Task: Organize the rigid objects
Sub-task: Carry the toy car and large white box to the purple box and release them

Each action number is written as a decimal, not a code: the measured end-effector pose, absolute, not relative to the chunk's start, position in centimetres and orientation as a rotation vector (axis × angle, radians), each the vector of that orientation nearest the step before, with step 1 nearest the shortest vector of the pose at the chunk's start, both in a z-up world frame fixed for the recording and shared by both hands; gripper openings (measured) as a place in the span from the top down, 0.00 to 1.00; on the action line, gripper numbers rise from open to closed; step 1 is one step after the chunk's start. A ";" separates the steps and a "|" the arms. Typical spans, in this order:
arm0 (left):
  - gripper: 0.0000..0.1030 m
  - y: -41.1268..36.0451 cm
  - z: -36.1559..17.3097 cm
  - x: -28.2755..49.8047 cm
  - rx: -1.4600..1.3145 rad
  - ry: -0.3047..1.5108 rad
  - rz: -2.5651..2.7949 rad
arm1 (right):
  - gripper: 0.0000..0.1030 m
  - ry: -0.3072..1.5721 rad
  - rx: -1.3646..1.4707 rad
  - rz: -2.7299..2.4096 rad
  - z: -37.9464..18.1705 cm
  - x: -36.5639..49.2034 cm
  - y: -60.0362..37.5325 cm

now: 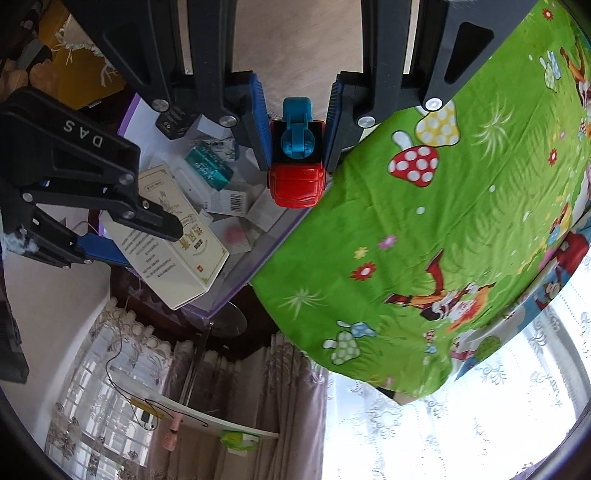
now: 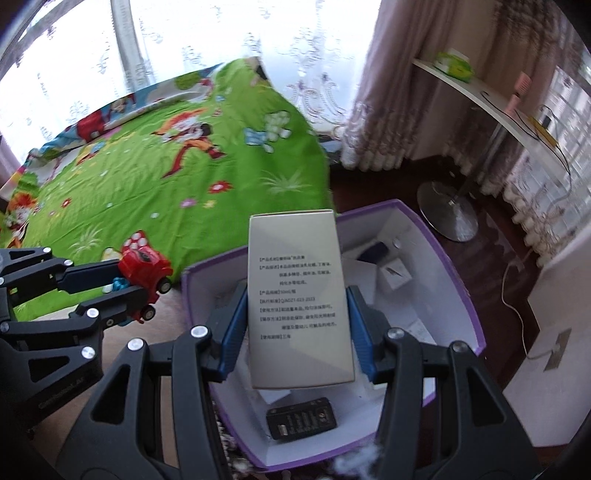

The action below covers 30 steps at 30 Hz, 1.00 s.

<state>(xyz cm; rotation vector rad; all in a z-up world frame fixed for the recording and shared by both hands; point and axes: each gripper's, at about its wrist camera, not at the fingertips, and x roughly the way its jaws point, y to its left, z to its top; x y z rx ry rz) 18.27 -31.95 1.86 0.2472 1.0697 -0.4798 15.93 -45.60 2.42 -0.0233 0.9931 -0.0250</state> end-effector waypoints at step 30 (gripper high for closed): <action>0.72 -35.2 -0.1 19.6 0.104 1.136 -0.573 | 0.46 1.019 0.062 -0.225 1.3 15.9 -52.0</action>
